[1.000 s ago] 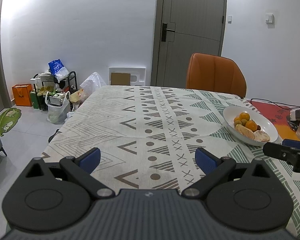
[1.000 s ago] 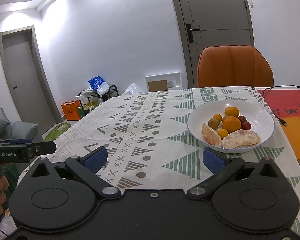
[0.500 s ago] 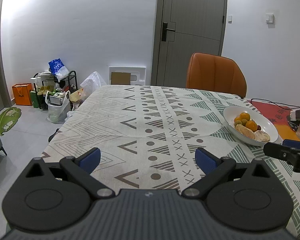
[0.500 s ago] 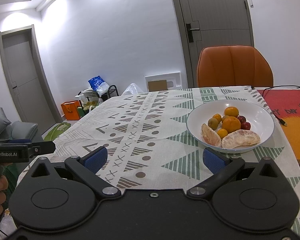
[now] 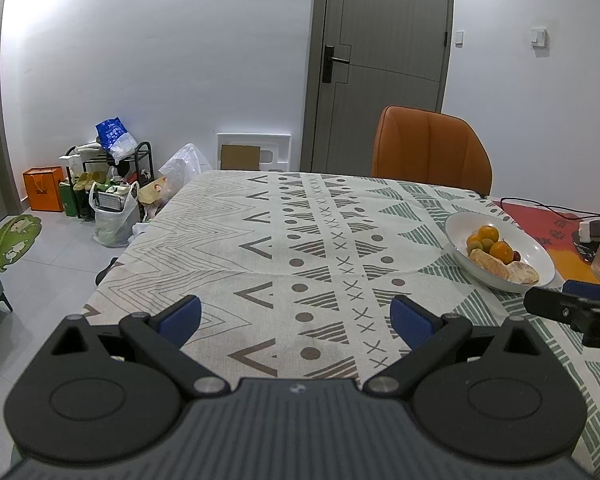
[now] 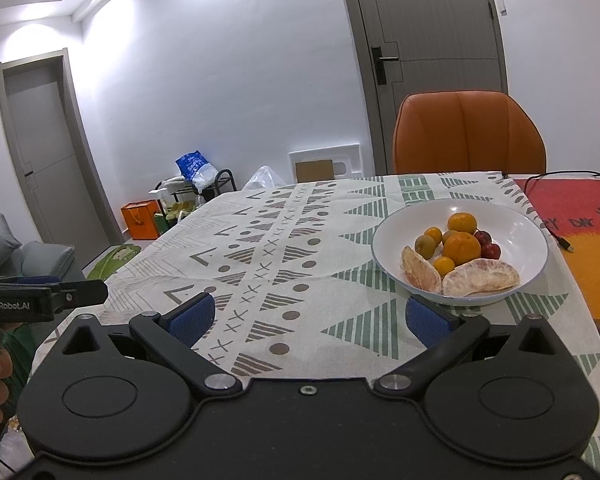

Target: Organize fruits

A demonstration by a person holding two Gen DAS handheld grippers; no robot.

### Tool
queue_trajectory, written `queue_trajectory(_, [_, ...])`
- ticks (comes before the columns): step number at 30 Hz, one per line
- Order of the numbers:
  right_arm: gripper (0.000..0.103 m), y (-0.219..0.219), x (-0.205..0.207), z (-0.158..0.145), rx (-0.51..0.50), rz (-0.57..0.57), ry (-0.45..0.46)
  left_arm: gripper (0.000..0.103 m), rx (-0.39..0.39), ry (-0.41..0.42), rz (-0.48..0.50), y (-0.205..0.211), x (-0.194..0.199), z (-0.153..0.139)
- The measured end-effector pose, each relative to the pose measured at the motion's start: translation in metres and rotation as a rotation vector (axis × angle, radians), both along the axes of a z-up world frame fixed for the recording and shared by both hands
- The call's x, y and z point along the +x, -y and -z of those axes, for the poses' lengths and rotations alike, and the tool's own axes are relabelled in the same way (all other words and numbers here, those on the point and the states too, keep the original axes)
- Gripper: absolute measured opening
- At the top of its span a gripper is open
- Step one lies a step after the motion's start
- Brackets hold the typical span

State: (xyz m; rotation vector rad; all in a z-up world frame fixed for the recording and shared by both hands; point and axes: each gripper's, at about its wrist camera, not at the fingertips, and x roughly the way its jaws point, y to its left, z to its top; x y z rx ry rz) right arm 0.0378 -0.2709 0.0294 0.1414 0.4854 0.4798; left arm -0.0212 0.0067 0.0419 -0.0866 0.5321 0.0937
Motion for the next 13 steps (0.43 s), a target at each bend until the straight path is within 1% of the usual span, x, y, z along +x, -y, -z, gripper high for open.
queue_trajectory(8, [0.103,-0.0001,0.0006,0.0016,-0.001,0.0,-0.002,0.1,-0.002,-0.002,0.001,0.0004,0.0003,0.0013])
queue_trajectory(11, [0.103,0.0001,0.001,0.003,-0.002,0.0,-0.005,0.1,0.018,0.017,0.003,0.0026,-0.0022,0.0015])
queue_trajectory(13, [0.103,0.0004,0.0008,0.0041,-0.002,0.001,-0.006,0.1,0.026,0.013,0.012,0.0042,-0.0015,0.0008])
